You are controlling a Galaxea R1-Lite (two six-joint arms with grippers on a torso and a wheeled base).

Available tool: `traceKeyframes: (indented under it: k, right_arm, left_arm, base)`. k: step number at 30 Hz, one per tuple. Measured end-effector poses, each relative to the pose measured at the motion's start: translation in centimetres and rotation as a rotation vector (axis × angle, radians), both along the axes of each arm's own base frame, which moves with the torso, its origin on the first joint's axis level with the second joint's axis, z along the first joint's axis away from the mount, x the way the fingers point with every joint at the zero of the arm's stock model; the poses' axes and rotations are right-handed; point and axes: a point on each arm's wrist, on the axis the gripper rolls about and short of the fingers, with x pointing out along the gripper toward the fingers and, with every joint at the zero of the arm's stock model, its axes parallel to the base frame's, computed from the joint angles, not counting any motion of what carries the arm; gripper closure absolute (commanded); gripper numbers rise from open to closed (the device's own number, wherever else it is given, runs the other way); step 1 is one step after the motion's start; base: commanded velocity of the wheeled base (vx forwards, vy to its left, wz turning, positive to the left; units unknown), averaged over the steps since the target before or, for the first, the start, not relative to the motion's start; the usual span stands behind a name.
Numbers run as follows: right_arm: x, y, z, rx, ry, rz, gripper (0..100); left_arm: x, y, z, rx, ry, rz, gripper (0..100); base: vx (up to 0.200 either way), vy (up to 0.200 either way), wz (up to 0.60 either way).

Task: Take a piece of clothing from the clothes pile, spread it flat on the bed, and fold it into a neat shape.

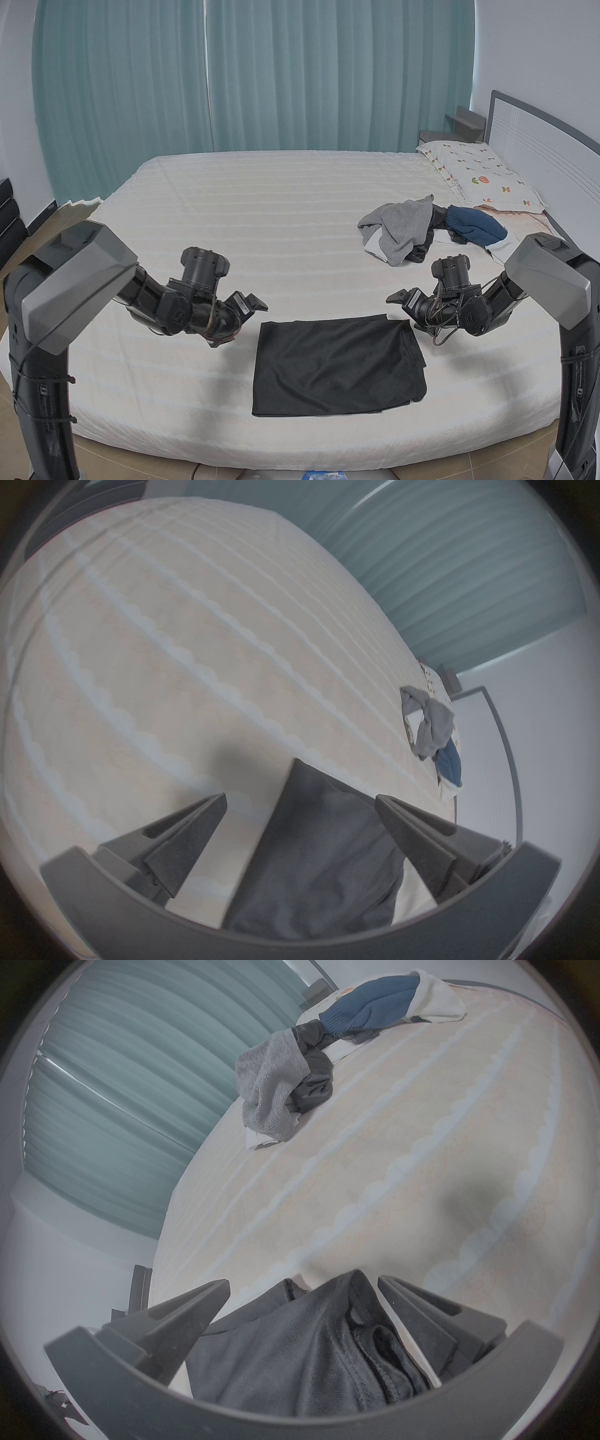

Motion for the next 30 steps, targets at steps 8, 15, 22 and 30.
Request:
traceKeyframes:
  k: [8,15,22,30]
  right_arm:
    - [-0.3,0.0,-0.3,0.013,0.0,0.02,0]
    - [-0.3,0.0,-0.7,0.01,0.003,0.023,0]
    - [-0.2,-0.5,-1.3,0.002,0.013,0.017,0]
    - [0.2,-1.2,-1.9,-0.01,0.018,0.008,0]
  left_arm:
    - [1.6,-2.1,-2.1,0.028,-0.018,-0.021,100]
    - [1.7,-2.5,-3.1,0.039,-0.003,-0.024,100]
    - [1.6,-2.4,-3.5,0.08,-0.006,0.017,100]
    - [1.8,-1.9,-3.6,0.1,-0.012,0.072,100]
  base:
    - [0.0,0.0,0.0]
    - [0.0,0.0,0.0]
    - [0.0,0.0,0.0]
    - [0.0,0.0,0.0]
